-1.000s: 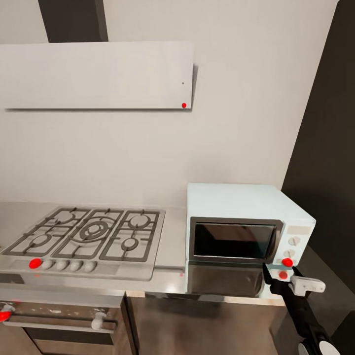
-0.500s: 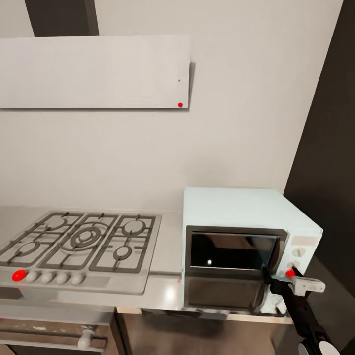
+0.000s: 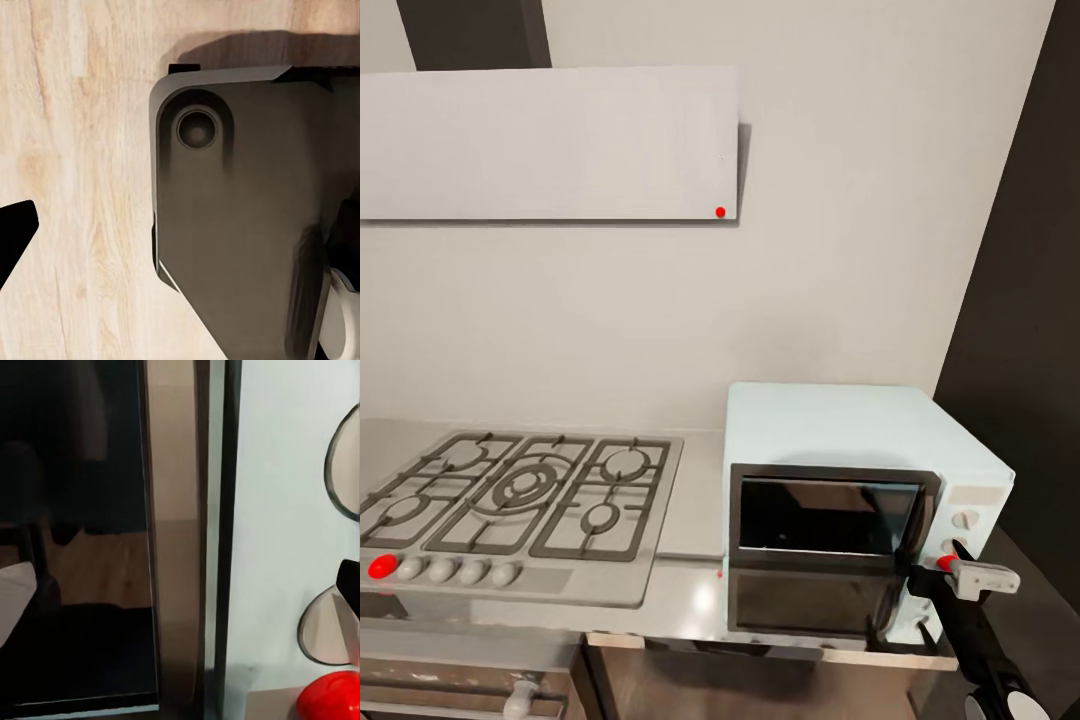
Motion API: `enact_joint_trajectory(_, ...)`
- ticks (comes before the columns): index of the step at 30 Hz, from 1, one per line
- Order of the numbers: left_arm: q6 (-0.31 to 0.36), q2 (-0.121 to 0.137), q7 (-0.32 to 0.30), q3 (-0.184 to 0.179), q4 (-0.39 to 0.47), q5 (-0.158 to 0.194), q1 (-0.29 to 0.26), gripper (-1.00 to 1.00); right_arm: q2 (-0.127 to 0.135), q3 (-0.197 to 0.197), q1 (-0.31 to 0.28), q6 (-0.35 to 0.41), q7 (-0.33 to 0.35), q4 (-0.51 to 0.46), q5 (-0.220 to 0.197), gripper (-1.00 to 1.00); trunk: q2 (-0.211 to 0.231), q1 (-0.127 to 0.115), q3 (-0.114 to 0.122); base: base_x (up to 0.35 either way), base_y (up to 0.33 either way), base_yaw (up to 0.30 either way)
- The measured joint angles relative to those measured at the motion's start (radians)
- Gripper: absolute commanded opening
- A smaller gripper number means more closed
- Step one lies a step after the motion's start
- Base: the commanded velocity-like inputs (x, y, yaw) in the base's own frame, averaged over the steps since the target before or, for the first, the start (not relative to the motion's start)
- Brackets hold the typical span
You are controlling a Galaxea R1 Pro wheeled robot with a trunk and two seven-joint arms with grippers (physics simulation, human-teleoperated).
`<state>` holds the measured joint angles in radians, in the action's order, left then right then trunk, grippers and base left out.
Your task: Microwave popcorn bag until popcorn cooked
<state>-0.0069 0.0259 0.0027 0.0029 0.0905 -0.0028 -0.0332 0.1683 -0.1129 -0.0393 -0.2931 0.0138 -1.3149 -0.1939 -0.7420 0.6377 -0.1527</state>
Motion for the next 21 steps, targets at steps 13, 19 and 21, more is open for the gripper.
enact_joint_trajectory(13, 0.000, -0.001, 0.000, 0.000, 0.000, 0.000, 0.000, 1.00, 0.000, -0.001, 0.000, -0.001, -0.004, 0.000, -0.002, -1.00, 0.000, 0.000, 0.000, 0.000, 0.000, 0.000)
enact_joint_trajectory(19, 0.000, -0.001, 0.000, 0.000, 0.000, 0.000, 0.000, 1.00, 0.000, -0.003, 0.000, -0.005, -0.005, 0.002, -0.014, -1.00, 0.000, 0.000, 0.000, 0.000, 0.000, 0.000)
enact_joint_trajectory(21, 0.000, -0.001, 0.000, 0.000, 0.000, 0.000, 0.000, 1.00, 0.000, -0.002, 0.000, -0.006, -0.004, 0.003, -0.014, -1.00, 0.000, 0.000, 0.000, 0.000, 0.000, 0.000)
